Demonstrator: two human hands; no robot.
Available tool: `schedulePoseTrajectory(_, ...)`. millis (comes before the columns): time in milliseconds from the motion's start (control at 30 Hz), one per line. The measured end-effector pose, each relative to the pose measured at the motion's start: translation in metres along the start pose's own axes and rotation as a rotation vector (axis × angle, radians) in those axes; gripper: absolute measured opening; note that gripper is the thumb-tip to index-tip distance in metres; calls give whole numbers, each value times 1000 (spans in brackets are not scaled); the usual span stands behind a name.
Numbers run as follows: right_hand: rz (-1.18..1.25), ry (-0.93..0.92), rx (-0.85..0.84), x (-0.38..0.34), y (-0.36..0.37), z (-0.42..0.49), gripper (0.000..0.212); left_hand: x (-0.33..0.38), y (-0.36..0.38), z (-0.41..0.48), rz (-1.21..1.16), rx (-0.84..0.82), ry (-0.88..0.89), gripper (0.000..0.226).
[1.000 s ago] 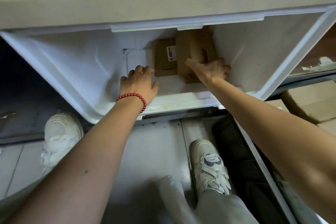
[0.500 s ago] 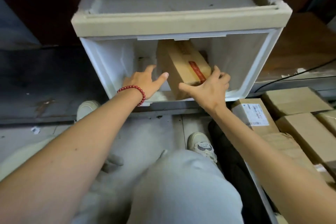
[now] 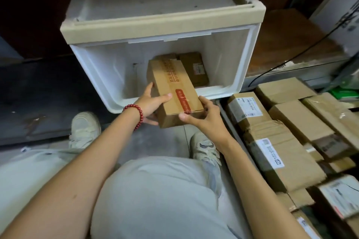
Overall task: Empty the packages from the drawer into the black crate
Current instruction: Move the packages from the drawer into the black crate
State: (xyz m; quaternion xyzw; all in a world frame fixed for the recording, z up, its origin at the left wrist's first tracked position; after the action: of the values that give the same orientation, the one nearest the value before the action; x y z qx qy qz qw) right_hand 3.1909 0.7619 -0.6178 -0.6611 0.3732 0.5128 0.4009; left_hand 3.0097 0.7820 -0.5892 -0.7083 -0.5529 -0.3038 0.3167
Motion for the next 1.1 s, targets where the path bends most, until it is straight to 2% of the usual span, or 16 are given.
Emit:
schedulePoseTrajectory(67,111,3,17,2,-7,-9,23,1,1,-2,-7,8,2,88)
schedulePoseTrajectory(100,132,49,44,4,-10,-12,18,2,4,-3,-17,-8,0,87)
schedulePoseTrajectory(233,274,225,83,10,-24,-16,23,9,17,-1,22,-87,-1,84)
schedulePoseTrajectory(433,493,217,99,9,-41,-22,23,18,32,0,125,-170,-21,76)
schedulePoseTrajectory(500,494,187,53,12,-47,-23,37,18,33,3,148,-162,-15,75)
schedulePoseTrajectory(633,309,184,-70,25,-40,-27,98,14,36,6,299,-124,20,76)
schedulePoseTrajectory(700,246,150,-64,32,-34,-27,111,13,37,7,357,-109,25,79)
schedulePoseTrajectory(800,199,76,2,30,-30,-24,118,13,34,10,329,-97,24,89)
schedulePoseTrajectory(967,66,-16,2,18,-34,-19,117,13,31,9,308,-69,61,131)
schedulePoseTrajectory(1033,81,-7,-19,19,-35,-20,114,14,30,7,335,-54,107,132)
schedulePoseTrajectory(1100,101,-3,-27,21,-34,-22,110,14,31,6,381,-61,145,123)
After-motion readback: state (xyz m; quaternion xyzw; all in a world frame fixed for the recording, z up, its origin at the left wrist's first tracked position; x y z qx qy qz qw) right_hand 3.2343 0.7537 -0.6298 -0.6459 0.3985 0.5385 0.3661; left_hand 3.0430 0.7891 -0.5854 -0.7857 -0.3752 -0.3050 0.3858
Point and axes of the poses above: each hand's wrist, its own z-axis towards the middle knuckle, its own y-axis out of the palm, x = y × z, the point moved 2 cm from there along z, towards the middle knuckle, and after that the axes turned 12 degrees about -x, right-handed, at the moved point
